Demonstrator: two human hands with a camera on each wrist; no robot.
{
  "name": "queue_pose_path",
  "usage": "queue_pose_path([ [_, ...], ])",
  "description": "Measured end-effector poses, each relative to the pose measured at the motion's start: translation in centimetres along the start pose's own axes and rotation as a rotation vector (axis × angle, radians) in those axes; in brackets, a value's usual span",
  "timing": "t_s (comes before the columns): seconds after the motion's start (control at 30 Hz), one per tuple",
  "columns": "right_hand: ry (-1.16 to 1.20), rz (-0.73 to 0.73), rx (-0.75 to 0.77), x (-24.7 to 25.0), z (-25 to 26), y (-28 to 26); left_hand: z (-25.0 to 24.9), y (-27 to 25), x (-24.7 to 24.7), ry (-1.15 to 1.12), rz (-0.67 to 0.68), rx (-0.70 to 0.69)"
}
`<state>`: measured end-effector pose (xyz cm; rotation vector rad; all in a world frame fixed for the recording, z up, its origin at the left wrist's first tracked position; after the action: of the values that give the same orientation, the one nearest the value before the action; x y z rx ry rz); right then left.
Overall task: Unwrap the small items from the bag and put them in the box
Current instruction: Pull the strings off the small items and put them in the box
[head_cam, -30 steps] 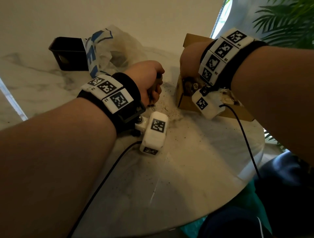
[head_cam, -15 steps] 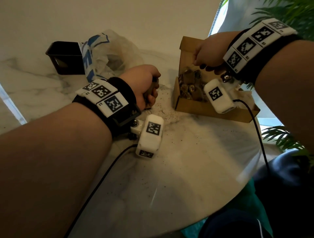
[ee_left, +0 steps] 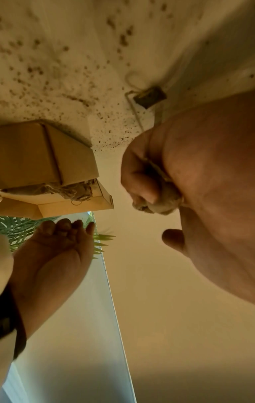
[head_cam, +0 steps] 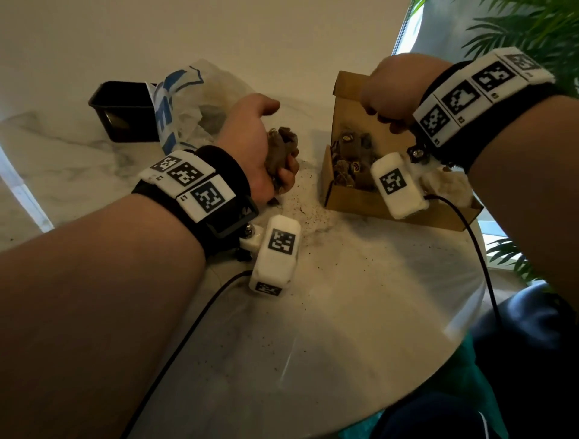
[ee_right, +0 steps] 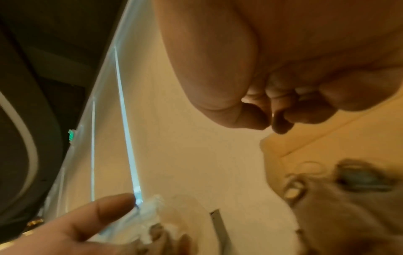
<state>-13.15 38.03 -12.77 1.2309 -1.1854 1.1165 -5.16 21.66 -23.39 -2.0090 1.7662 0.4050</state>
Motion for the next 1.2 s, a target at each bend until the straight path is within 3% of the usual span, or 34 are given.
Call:
queue_pose_path([
  [0.1, 0.511, 0.055, -0.021, -0.1, 1.2, -1.3, -0.8, -0.1, -0.5, -0.084, 0.076, -0.064],
  [0.23, 1.014, 0.436, -0.025, -3.6, 2.9, -4.9, -1.2, -0.6, -1.3, -0.128, 0.176, -0.121],
  [0.3, 1.131, 0.505, 0.048, -4.8, 3.4, -5.8, -1.2, -0.7, -1.6, -0.130, 0.223, -0.126],
  [0.47, 1.241, 0.351, 0.026, -5.9, 3.2, -5.4, -1.1, -0.8, -2.0, -0.073, 0.257, -0.102],
  [0.77, 1.589, 0.339, -0.099, -7.3, 1.8, -5.2, -0.7, -0.9, -1.7, 0.063, 0.099, -0.103],
  [0.93, 1.739, 0.340, -0.147, -7.3, 1.1, -4.9, -0.4, -0.7, -1.7, 0.065, 0.082, -0.109],
  [1.2, 1.938, 0.323, -0.110, -7.2, 0.5, -5.2, -1.6, 0.0, -0.7, 0.143, -0.037, -0.269],
])
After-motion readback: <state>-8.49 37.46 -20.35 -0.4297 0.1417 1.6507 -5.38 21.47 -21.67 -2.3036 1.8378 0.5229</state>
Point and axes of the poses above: each hand's wrist, its own y-axis towards the middle knuckle, its own x-axis out of the back of the hand, z = x × y, the point moved 5 cm from there along y, towards the middle knuckle, and after that the axes turned 12 degrees about -x, right-handed, at the moved point
